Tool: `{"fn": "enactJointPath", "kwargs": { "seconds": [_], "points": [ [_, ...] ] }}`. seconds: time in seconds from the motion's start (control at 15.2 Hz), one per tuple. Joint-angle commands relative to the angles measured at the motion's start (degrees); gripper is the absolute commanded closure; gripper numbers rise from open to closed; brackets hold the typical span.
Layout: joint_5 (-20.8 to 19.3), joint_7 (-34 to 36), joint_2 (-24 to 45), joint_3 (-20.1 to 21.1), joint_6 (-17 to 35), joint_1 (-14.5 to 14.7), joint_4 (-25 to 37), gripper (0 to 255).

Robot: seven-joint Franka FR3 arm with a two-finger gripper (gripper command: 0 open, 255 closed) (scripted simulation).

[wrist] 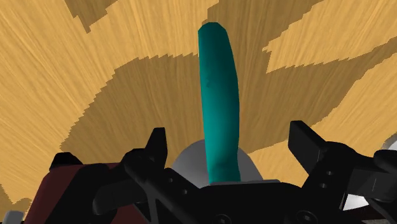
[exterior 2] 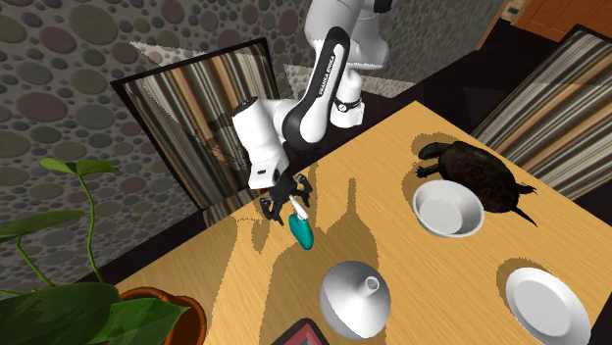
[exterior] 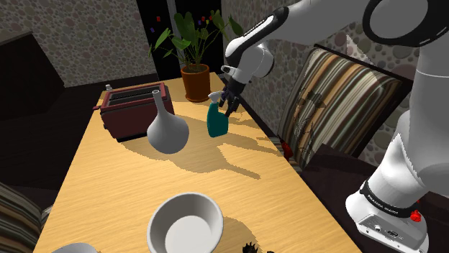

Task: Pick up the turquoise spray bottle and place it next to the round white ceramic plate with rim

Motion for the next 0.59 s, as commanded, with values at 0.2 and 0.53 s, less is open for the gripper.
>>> {"fn": "enactJointPath", "kwargs": {
  "seconds": [0.2, 0.53],
  "points": [
    [2.62, -1.57, 3.49, 1.36, 2.02, 0.1, 1.27, 0],
    [2.62, -1.57, 3.48, 1.37, 2.02, 0.09, 1.27, 0]
  ]
}}
